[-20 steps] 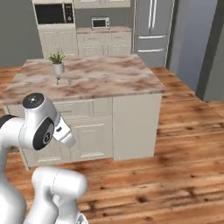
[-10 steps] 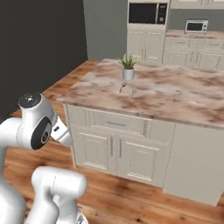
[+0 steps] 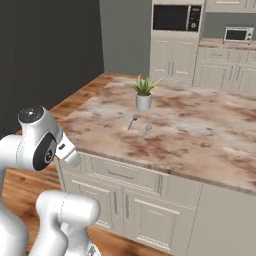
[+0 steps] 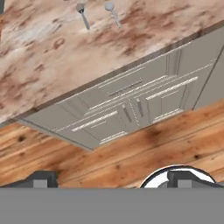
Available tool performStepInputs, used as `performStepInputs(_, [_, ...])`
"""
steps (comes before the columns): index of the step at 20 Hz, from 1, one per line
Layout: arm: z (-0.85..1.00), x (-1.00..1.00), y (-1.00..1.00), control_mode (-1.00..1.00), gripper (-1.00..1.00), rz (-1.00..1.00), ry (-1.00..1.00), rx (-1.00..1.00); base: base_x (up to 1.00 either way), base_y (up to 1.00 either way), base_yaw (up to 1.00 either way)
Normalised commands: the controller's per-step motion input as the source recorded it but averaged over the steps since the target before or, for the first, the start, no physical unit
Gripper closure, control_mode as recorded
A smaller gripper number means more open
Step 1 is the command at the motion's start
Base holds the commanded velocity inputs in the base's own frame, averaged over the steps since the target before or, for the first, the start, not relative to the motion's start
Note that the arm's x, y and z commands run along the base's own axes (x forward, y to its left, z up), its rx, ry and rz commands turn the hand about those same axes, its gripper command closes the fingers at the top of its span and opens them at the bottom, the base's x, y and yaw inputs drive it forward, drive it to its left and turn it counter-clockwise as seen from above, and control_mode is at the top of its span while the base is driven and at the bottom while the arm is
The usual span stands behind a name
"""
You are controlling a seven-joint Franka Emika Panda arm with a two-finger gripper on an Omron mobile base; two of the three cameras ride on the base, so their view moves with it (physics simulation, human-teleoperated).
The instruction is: Organize the utensils by type. Pick up the wooden spoons from the counter and place them in the open cabinet. Then pick up the metallic utensils from the counter and place them in the open drawer.
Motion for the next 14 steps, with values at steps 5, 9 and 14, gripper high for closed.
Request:
performStepInputs(5, [0.00, 0.00, 0.00, 1.00, -1.00, 0.00, 0.00, 0.00, 0.86, -0.30, 0.00])
performStepInputs(9, [0.00, 0.00, 0.00, 1.00, -1.00, 0.00, 0.00, 0.00, 0.81, -0.11, -0.06])
performStepInputs(14, [0.00, 0.00, 0.00, 1.00, -1.00, 0.00, 0.00, 0.00, 0.57, 0.00, -0.12])
